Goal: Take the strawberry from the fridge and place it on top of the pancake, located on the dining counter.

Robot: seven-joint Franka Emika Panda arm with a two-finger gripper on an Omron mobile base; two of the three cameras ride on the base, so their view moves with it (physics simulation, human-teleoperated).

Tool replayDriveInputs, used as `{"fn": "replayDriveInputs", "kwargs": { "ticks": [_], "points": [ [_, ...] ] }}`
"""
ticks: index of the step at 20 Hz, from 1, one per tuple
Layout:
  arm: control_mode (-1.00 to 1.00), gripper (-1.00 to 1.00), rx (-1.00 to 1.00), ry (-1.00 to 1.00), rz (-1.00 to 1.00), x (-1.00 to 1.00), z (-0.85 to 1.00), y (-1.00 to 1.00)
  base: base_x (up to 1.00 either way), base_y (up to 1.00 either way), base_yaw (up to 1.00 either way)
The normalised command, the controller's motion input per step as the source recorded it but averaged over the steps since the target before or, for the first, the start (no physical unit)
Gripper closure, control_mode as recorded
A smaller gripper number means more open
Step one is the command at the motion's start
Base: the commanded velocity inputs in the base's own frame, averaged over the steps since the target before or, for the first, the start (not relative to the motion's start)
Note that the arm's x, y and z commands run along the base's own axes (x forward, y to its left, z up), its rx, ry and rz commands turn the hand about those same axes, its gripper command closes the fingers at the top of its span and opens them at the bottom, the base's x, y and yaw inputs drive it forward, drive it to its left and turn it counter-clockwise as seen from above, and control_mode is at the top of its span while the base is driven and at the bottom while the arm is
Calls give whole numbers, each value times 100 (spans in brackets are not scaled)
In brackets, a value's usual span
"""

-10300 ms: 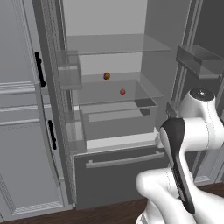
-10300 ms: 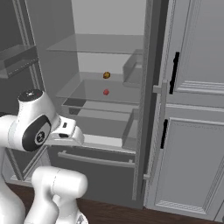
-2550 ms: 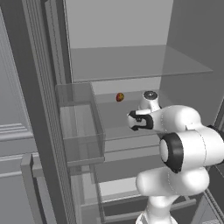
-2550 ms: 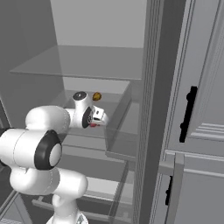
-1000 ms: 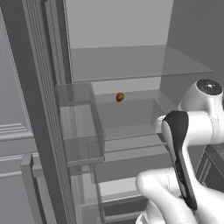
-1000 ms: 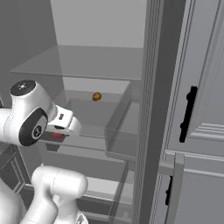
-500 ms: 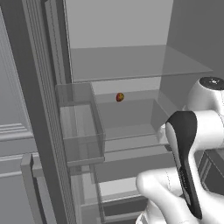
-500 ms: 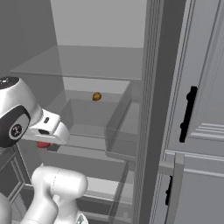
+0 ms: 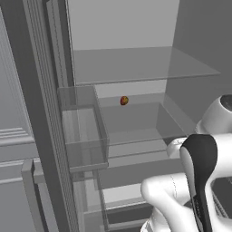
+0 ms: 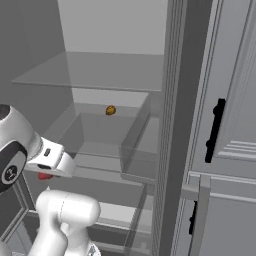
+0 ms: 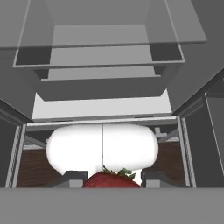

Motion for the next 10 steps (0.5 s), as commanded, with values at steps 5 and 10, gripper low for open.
{"fn": "replayDriveInputs", "kwargs": {
  "ticks": [5,10],
  "points": [
    [-100,100,0,0,0,0,0,0,0,0,0],
    [100,100,0,0,0,-19,0,0,-12,0,0]
  ]
}}
